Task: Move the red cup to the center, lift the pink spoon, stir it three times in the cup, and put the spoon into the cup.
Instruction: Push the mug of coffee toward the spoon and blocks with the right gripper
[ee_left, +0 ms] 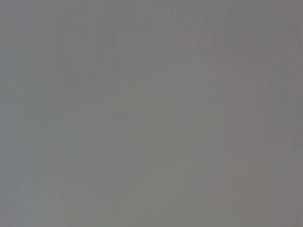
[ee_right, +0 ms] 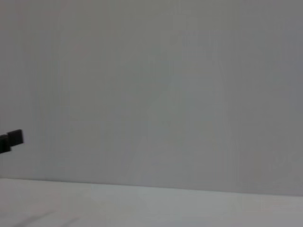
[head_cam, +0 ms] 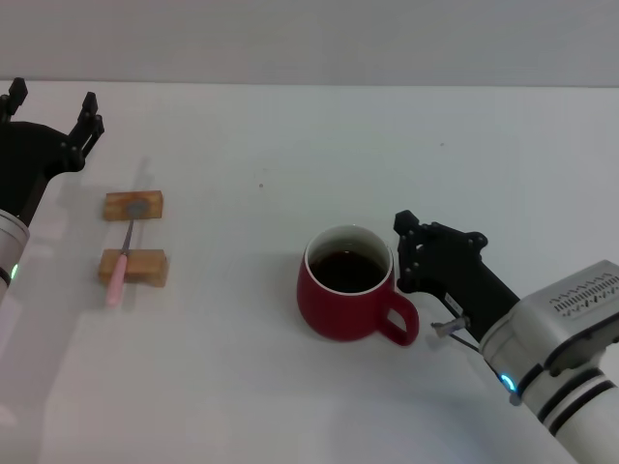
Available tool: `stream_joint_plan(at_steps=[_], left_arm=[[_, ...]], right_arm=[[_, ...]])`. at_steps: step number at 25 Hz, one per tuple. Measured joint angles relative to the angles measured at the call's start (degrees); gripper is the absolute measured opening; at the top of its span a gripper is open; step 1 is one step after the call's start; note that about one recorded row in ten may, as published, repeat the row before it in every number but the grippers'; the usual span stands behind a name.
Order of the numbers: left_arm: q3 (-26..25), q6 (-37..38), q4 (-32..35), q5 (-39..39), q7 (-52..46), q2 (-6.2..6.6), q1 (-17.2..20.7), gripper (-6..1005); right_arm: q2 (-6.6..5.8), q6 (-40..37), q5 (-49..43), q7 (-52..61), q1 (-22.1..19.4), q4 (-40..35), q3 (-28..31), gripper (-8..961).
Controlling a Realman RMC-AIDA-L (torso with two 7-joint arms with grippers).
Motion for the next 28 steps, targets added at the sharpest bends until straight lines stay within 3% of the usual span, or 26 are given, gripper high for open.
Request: stream_joint_plan(at_steps=[11,28], left_arm=[[0.0,-0.23,0.0,-0.01,0.0,0.0,-0.04,833],[0.0,-0.27,0.0,0.07,0.0,0.0,-0.04,833]], right_arm=[[0.0,-0.29,-0.18,0.0,-3.03,0.29,-0.07,0],[0.0,-0.02,-0.38,0.0,-1.4,0.63,-0.19,0]])
